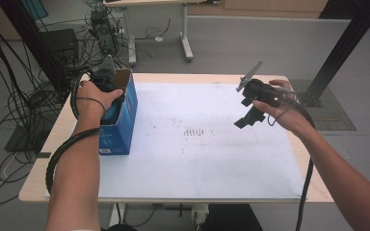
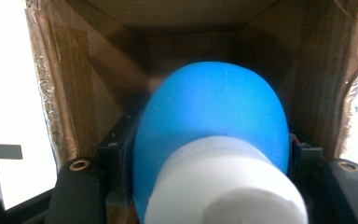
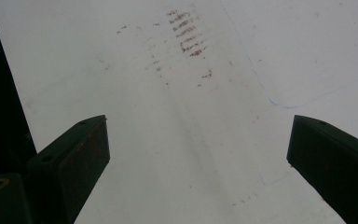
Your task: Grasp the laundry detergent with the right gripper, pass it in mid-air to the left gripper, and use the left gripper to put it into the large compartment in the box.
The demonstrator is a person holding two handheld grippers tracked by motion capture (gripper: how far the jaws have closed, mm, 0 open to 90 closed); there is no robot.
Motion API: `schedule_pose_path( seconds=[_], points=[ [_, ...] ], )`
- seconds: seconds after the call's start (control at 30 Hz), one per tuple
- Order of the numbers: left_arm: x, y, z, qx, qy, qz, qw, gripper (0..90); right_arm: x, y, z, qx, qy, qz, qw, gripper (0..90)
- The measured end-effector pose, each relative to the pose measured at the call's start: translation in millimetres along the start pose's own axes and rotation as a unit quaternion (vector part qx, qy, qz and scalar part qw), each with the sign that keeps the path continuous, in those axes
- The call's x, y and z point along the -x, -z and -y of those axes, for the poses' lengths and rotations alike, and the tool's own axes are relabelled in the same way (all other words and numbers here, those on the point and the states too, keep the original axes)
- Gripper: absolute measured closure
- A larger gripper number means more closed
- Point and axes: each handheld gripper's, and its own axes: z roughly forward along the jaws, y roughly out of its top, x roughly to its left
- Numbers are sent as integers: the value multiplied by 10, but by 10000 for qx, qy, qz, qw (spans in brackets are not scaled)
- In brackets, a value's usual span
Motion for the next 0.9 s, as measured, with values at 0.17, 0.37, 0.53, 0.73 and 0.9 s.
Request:
schedule_pose_path(
  seconds=[0.17,0.37,0.53,0.73,0.9],
  points=[
    [-1,0,4,7,-1,3,10000,361,-4,-11,-8,-19,19,-17,10000,58],
    [6,0,1,2,-9,-12,10000,361,-6,-13,-17,-13,34,-18,10000,58],
    [14,0,4,9,-14,-29,10000,361,-9,-14,-20,-8,34,-26,10000,58],
    [21,0,3,9,-22,-41,10000,361,-11,-3,-19,13,27,-14,10000,58],
    [29,1,3,4,-28,-53,10000,361,-13,-2,-17,2,38,-13,10000,58]
  ],
)
